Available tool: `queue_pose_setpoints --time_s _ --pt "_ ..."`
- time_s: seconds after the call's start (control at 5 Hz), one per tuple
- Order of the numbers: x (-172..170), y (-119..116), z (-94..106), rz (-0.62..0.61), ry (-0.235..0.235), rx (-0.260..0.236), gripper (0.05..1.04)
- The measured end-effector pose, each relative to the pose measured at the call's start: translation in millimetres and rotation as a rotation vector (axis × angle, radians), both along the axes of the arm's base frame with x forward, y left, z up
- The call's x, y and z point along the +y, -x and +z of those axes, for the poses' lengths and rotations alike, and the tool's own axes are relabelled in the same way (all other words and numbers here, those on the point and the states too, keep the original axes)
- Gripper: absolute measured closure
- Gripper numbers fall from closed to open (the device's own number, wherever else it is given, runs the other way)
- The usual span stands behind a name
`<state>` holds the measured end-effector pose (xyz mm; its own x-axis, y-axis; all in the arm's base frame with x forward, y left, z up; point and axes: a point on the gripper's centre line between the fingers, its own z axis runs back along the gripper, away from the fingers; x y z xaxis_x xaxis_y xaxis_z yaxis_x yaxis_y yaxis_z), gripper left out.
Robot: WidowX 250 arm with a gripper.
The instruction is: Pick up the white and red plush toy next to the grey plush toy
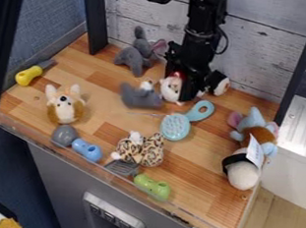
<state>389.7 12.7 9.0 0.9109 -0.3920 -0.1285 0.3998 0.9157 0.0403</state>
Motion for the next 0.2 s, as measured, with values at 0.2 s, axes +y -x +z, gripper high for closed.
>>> queue_pose_setpoints --time_s 0.2 --pt "-0.3 0.0 0.8 0.116 -0.011 0.005 0.515"
